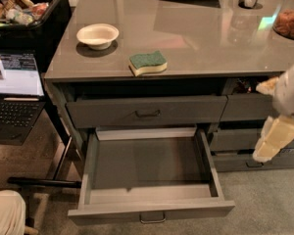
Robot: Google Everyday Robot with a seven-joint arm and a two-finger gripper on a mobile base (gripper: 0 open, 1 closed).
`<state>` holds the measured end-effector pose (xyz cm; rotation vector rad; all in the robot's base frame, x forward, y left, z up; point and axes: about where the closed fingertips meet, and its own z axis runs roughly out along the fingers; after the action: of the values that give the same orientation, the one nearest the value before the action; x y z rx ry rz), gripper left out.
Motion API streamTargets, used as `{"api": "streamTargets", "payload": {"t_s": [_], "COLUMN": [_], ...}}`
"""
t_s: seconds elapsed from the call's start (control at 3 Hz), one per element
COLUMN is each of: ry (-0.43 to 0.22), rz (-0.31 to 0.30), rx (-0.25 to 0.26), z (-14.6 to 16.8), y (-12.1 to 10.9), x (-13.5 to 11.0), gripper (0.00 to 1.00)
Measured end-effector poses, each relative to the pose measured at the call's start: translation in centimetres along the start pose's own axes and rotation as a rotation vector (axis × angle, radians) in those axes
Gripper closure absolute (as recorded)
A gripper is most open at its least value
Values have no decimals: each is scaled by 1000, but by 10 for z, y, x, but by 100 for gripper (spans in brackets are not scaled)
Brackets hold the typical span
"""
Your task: Close middle drawer
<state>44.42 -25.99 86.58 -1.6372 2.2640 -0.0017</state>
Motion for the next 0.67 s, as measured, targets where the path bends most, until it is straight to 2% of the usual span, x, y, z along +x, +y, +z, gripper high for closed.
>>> {"api": "streamTargets", "payload": {"t_s": [0.33,0.67], "ry": [-71,-176], "rz": [31,48], "rx": [-11,-5], "z": [66,135], "y": [14,25], "x": [40,71], "gripper": [0,0]}}
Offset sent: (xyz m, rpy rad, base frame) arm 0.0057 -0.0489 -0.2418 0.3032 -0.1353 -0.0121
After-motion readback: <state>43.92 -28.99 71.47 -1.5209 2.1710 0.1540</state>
